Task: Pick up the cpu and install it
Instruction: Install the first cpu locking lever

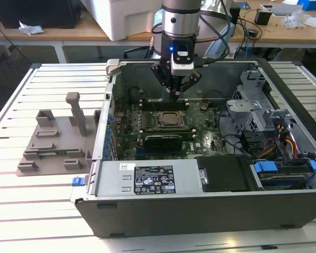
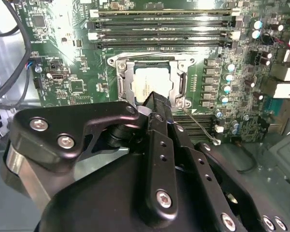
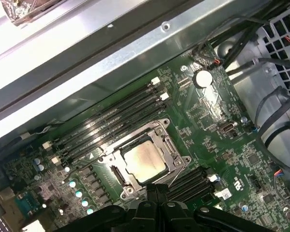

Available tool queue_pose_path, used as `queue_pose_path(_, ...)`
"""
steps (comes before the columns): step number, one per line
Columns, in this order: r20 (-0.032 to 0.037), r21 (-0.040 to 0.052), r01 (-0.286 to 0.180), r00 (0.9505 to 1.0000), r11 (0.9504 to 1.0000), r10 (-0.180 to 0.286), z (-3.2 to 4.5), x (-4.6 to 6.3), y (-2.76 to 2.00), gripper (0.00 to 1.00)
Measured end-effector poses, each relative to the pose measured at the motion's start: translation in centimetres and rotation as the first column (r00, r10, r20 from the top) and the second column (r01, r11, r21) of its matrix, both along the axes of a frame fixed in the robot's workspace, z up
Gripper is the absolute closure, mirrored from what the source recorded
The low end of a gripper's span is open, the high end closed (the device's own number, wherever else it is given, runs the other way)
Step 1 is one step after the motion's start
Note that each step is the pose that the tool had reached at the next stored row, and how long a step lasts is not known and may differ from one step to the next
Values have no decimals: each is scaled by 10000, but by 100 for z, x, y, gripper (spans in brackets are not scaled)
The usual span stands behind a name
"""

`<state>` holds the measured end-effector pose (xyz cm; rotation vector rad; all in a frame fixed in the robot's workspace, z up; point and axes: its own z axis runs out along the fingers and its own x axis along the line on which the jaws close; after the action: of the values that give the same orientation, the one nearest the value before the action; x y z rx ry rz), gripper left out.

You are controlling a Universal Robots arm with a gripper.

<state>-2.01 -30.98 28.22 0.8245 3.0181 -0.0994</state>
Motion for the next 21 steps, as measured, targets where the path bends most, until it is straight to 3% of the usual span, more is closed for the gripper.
queue_pose_path(11,0,0,-1042,9946,9946,1042,0,4,0,89)
queue_pose_path(17,0,0,-1550,9879,9879,1550,0,5,0,89)
queue_pose_path(20,0,0,-2221,9750,9750,2221,0,7,0,89)
queue_pose_path(21,0,0,-2633,9647,9647,2633,0,8,0,89)
